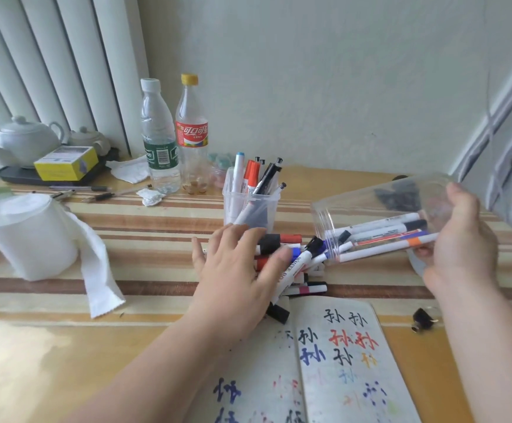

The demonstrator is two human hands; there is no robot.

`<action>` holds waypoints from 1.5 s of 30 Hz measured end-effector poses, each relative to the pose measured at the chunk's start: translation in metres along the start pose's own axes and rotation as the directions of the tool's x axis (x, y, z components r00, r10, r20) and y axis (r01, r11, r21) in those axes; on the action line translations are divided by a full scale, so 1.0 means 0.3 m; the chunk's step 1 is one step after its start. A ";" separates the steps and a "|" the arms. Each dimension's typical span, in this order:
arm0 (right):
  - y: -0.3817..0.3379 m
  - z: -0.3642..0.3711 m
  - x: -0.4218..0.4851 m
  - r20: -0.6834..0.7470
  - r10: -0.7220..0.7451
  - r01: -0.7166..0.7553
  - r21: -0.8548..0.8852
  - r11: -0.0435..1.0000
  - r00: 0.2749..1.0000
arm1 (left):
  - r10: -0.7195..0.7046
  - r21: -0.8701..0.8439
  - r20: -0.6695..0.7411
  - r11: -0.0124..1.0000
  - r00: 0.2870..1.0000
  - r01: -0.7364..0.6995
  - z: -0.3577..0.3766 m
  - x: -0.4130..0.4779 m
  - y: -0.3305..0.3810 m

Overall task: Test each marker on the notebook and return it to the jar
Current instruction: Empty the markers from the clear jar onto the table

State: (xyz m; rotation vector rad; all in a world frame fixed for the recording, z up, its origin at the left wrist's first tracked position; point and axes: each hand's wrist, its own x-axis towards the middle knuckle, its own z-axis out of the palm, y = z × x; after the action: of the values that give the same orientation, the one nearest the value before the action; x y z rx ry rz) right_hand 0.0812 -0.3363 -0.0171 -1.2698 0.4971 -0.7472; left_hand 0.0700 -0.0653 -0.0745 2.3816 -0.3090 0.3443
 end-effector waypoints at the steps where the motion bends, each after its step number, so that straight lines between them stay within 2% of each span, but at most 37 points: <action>1: 0.000 -0.005 0.007 0.010 -0.039 0.039 -0.036 0.999 0.999 | 0.070 0.029 0.068 0.997 0.995 -0.072 -0.007 -0.011 -0.007; 3: -0.001 -0.015 0.013 0.046 -0.108 0.112 -0.087 0.990 0.993 | 0.169 0.169 0.227 0.963 0.959 -0.209 -0.002 -0.020 -0.026; 5: -0.012 -0.023 0.018 0.053 -0.135 0.140 -0.111 0.984 0.989 | 0.185 0.261 0.289 0.929 0.939 -0.264 0.012 -0.010 -0.042; 7: -0.032 -0.036 0.029 0.003 -0.129 0.128 -0.100 0.987 0.992 | 0.172 0.293 0.261 0.923 0.950 -0.248 0.016 0.010 -0.047; 12: -0.053 -0.061 0.055 -0.077 -0.071 0.070 -0.019 0.997 0.994 | 0.031 0.306 0.101 0.950 0.994 -0.060 0.022 0.057 -0.033; 15: -0.039 -0.057 0.055 -0.051 -0.087 0.084 -0.044 0.995 0.995 | 0.039 0.331 0.112 0.941 0.993 -0.075 0.035 0.055 -0.021; 21: -0.063 -0.108 0.096 -0.116 -0.226 0.216 -0.098 0.972 0.967 | 0.065 0.300 0.215 0.945 0.974 -0.130 0.024 0.034 -0.036; 26: -0.094 -0.116 0.086 -0.155 -0.065 0.076 0.069 0.995 0.986 | 0.138 0.259 0.145 0.950 0.980 -0.172 0.021 0.044 -0.041; 29: -0.075 -0.047 0.018 0.009 -0.092 0.090 0.117 0.989 0.996 | 0.194 0.180 0.084 0.962 0.977 -0.206 0.035 0.049 -0.019; 31: -0.047 0.016 -0.050 0.146 -0.236 0.226 0.080 0.971 0.961 | 0.226 0.070 0.043 0.971 0.973 -0.229 0.039 0.045 -0.008; 33: -0.034 0.071 -0.112 0.253 -0.437 0.447 0.022 0.894 0.863 | 0.229 -0.188 -0.002 0.956 0.973 -0.225 0.034 0.037 -0.006; 34: -0.031 0.094 -0.137 0.321 -0.502 0.528 0.007 0.849 0.803 | 0.217 -0.336 -0.021 0.918 0.976 -0.211 0.032 0.033 -0.011; 35: -0.030 0.116 -0.157 0.379 -0.541 0.586 -0.006 0.810 0.751 | 0.184 -0.451 -0.042 0.874 0.982 -0.183 0.029 0.029 -0.019; 37: -0.037 0.154 -0.179 0.458 -0.577 0.656 -0.017 0.755 0.676 | 0.082 -0.551 -0.067 0.828 0.994 -0.105 0.023 0.022 -0.038; 39: -0.053 0.182 -0.190 0.497 -0.601 0.700 -0.017 0.714 0.625 | -0.008 -0.539 -0.064 0.842 0.998 -0.028 0.019 0.019 -0.056; 41: -0.066 0.194 -0.193 0.518 -0.616 0.732 -0.030 0.680 0.594 | -0.022 -0.443 -0.090 0.896 0.996 -0.020 0.015 0.024 -0.072; 45: -0.061 0.182 -0.173 0.463 -0.610 0.692 -0.009 0.722 0.643 | 0.041 -0.069 -0.062 0.997 0.997 -0.046 0.008 0.036 -0.068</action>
State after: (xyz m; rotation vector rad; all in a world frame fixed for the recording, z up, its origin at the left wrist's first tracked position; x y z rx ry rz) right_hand 0.0807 -0.2639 0.0105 -1.7713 -0.3117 -0.9954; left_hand 0.0870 -0.0534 -0.0852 2.2935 -0.3399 0.4181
